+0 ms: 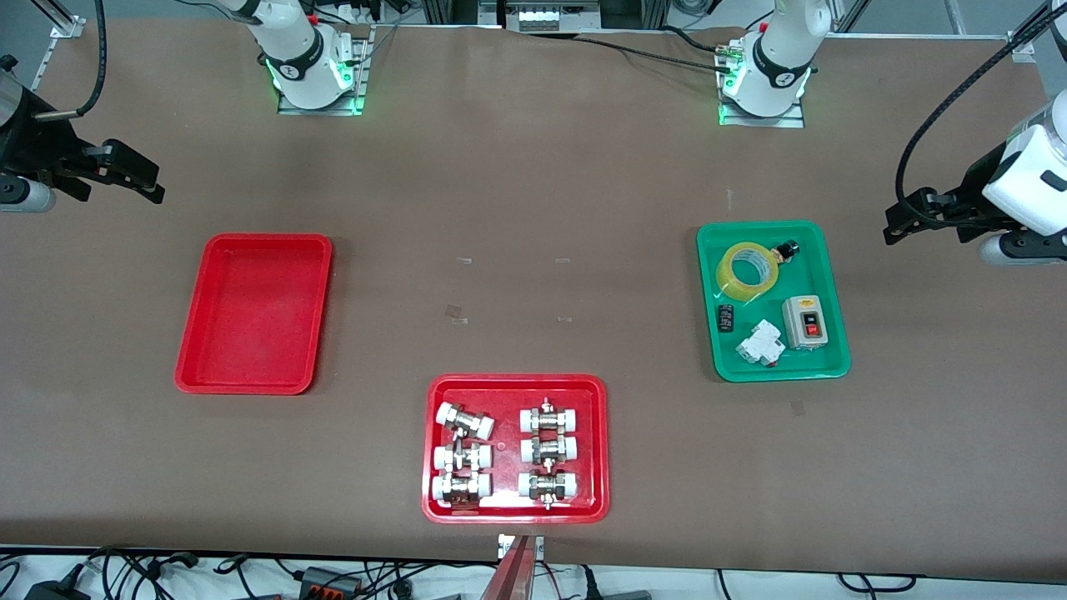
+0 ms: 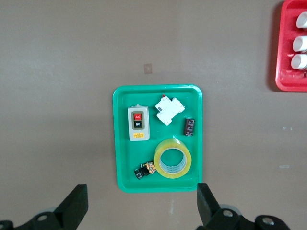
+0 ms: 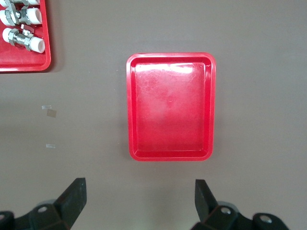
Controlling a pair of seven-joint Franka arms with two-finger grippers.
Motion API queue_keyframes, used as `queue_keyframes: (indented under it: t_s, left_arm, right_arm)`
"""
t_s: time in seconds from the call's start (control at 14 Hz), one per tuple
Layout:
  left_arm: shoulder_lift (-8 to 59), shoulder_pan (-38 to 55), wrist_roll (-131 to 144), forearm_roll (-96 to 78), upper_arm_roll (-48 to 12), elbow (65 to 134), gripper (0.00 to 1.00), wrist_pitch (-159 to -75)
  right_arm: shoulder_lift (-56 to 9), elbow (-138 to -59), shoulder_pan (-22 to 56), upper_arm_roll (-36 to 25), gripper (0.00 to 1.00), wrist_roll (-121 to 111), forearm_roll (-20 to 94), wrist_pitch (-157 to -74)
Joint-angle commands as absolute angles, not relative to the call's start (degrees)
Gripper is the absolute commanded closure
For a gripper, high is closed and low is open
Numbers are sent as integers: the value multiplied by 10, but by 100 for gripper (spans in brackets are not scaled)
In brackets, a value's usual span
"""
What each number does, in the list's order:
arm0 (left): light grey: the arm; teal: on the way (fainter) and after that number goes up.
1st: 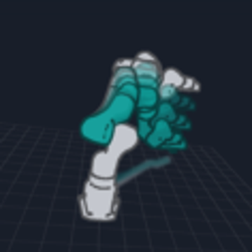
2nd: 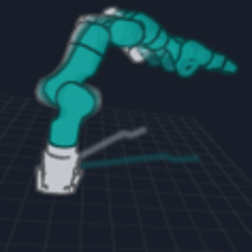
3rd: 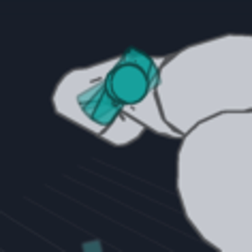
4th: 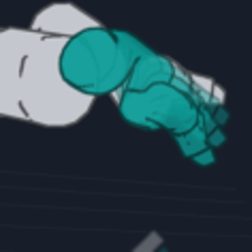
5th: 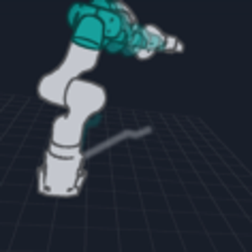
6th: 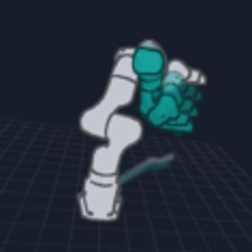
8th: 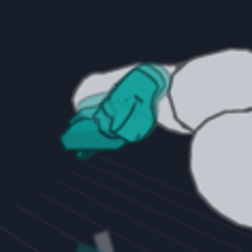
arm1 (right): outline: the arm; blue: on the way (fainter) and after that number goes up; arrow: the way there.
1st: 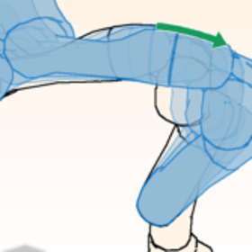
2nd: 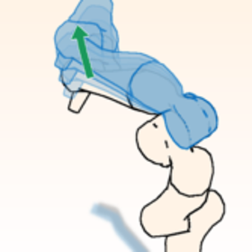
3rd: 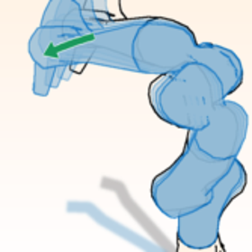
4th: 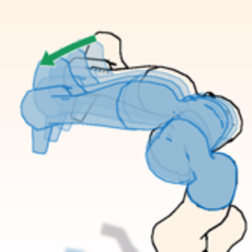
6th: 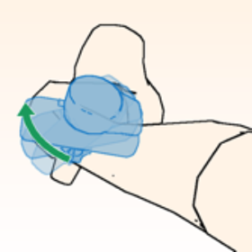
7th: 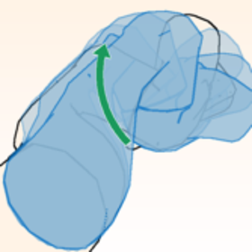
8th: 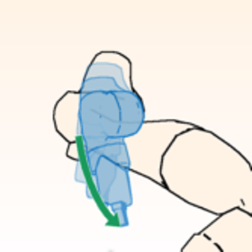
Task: Left arm passes tape to right arm into tray
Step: 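Move the left gripper toward the yellow tape roll on the green tray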
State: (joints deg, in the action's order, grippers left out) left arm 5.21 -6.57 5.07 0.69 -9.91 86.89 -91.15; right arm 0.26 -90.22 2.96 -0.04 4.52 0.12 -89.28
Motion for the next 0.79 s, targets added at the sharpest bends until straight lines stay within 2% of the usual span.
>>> queue_keyframes:
  t_s: [0.0,0.43,0.64,0.71]
  left_arm:
    - [62,-66,32,20,-103,848,0,-898]
    - [64,-63,32,20,-104,846,0,-896]
    - [101,-56,32,21,-104,844,0,-900]
    - [133,-54,32,21,-105,844,0,-900]
  right_arm:
    - [0,-893,30,4,0,50,-1,-887]
    - [-2,-890,26,4,0,40,-4,-890]
    - [-1,-890,27,4,0,40,-4,-889]
    - [-1,-890,27,4,0,40,-5,-890]
